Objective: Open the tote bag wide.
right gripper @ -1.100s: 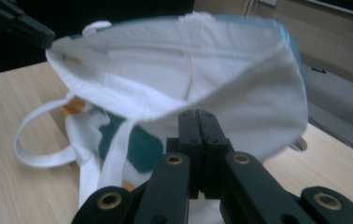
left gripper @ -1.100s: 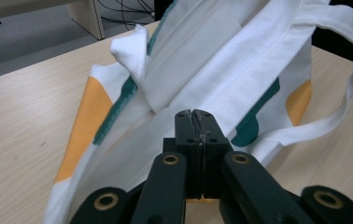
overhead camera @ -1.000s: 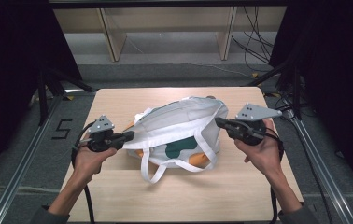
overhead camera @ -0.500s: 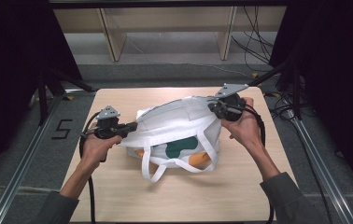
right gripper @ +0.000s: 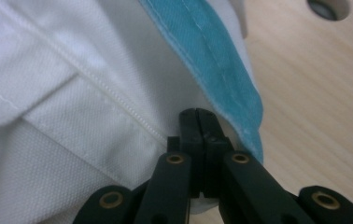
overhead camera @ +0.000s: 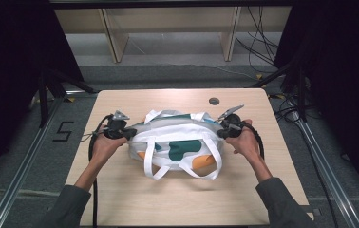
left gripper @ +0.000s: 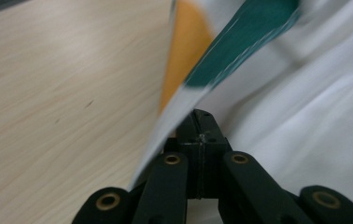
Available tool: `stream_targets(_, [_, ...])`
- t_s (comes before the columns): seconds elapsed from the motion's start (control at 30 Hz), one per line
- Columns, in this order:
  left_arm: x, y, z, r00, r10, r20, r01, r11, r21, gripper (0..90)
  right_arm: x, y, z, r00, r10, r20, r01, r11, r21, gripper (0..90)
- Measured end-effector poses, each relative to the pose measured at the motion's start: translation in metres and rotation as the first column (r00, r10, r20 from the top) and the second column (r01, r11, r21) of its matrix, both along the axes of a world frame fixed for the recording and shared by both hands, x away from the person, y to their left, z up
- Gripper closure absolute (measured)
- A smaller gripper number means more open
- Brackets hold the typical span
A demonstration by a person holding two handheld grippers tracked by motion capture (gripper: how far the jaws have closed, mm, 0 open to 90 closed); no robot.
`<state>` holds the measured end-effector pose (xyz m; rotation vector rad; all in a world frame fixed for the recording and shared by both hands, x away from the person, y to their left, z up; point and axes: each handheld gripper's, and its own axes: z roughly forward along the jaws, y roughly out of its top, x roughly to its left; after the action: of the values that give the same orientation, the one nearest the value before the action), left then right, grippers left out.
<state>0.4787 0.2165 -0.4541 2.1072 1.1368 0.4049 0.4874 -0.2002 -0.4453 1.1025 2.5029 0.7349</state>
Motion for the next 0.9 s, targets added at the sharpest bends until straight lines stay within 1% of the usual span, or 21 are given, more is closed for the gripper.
stream_targets(0.07, [-0.003,0.003,0.006,1.0000,0.001,0.003,-0.001,0.9986,-0.052,89.6,-0.002,0.002,0.005,0.9997,-0.023,0.004,0.023,1.000,-0.003,90.0])
stream_targets(0.1, [-0.005,0.003,0.011,0.9998,-0.011,0.014,0.011,0.9993,-0.034,89.4,-0.003,0.001,0.010,0.9997,-0.016,0.020,0.015,1.000,0.002,90.0])
stream_targets(0.17, [-0.010,0.000,0.021,0.9991,-0.030,0.030,0.032,0.9968,-0.073,88.8,-0.004,0.000,0.028,0.9986,-0.010,0.051,0.007,0.999,0.052,90.0])
stream_targets(0.23, [-0.014,-0.009,0.032,0.9970,-0.040,0.066,0.048,0.9917,-0.120,88.3,-0.007,0.005,0.049,0.9939,-0.002,0.111,-0.013,0.991,0.130,90.0])
stream_targets(0.27, [-0.015,-0.015,0.038,0.9955,-0.059,0.075,0.067,0.9908,-0.117,88.2,-0.006,0.010,0.058,0.9894,0.014,0.144,-0.037,0.987,0.156,90.0])
stream_targets(0.3, [-0.015,-0.022,0.043,0.9927,-0.084,0.086,0.094,0.9894,-0.111,88.1,-0.006,0.016,0.067,0.9896,0.046,0.136,-0.069,0.983,0.169,90.0])
stream_targets(0.33, [-0.015,-0.022,0.043,0.9927,-0.084,0.086,0.094,0.9894,-0.111,87.7,-0.006,0.016,0.067,0.9896,0.046,0.136,-0.069,0.983,0.169,90.0])
stream_targets(0.37, [-0.014,-0.039,0.049,0.9901,-0.110,0.087,0.120,0.9862,-0.114,87.4,-0.003,0.038,0.070,0.9850,0.073,0.157,-0.099,0.981,0.168,90.0])
stream_targets(0.4, [-0.012,-0.047,0.051,0.9882,-0.126,0.088,0.135,0.9848,-0.109,87.3,0.000,0.044,0.071,0.9843,0.102,0.144,-0.122,0.983,0.139,90.0])
stream_targets(0.43, [-0.010,-0.054,0.052,0.9869,-0.136,0.087,0.145,0.9836,-0.107,87.2,0.003,0.054,0.067,0.9829,0.101,0.154,-0.124,0.981,0.147,90.0])
stream_targets(0.47, [-0.007,-0.061,0.052,0.9866,-0.143,0.079,0.151,0.9827,-0.108,87.1,0.006,0.063,0.063,0.9850,0.101,0.140,-0.121,0.982,0.143,90.0])
stream_targets(0.5, [-0.007,-0.061,0.052,0.9866,-0.143,0.079,0.151,0.9827,-0.108,87.2,0.011,0.069,0.060,0.9835,0.114,0.141,-0.133,0.982,0.137,90.0])
stream_targets(0.53, [0.000,-0.070,0.052,0.9849,-0.156,0.074,0.164,0.9812,-0.103,87.2,0.015,0.075,0.056,0.9859,0.119,0.118,-0.134,0.982,0.134,90.0])
stream_targets(0.57, [0.003,-0.074,0.051,0.9849,-0.161,0.065,0.167,0.9811,-0.099,87.2,0.019,0.078,0.053,0.9867,0.115,0.115,-0.129,0.983,0.127,90.0])
stream_targets(0.63, [0.010,-0.079,0.047,0.9849,-0.167,0.045,0.171,0.9806,-0.096,87.2,0.026,0.082,0.046,0.9917,0.114,0.060,-0.120,0.987,0.107,90.0])
stream_targets(0.67, [0.012,-0.081,0.045,0.9857,-0.165,0.037,0.167,0.9823,-0.084,87.1,0.027,0.083,0.042,0.9913,0.120,0.055,-0.126,0.985,0.117,90.0])
stream_targets(0.7, [0.015,-0.082,0.043,0.9855,-0.167,0.030,0.169,0.9824,-0.079,87.1,0.025,0.082,0.043,0.9905,0.136,0.021,-0.138,0.983,0.123,90.0])
stream_targets(0.77, [0.021,-0.083,0.038,0.9862,-0.165,0.008,0.165,0.9830,-0.080,88.0,0.018,0.075,0.048,0.9822,0.184,-0.038,-0.177,0.975,0.134,90.0])
stream_targets(0.8, [0.024,-0.083,0.036,0.9870,-0.161,0.001,0.160,0.9834,-0.085,88.7,0.013,0.073,0.049,0.9699,0.239,-0.047,-0.231,0.964,0.128,90.0])
stream_targets(0.87, [0.029,-0.083,0.033,0.9902,-0.139,-0.007,0.138,0.9867,-0.086,88.7,-0.004,0.071,0.046,0.9447,0.301,-0.130,-0.289,0.952,0.104,90.0])
stream_targets(0.9, [0.031,-0.083,0.032,0.9914,-0.130,-0.011,0.129,0.9878,-0.087,88.7,-0.014,0.071,0.041,0.9333,0.322,-0.159,-0.310,0.946,0.094,90.0])
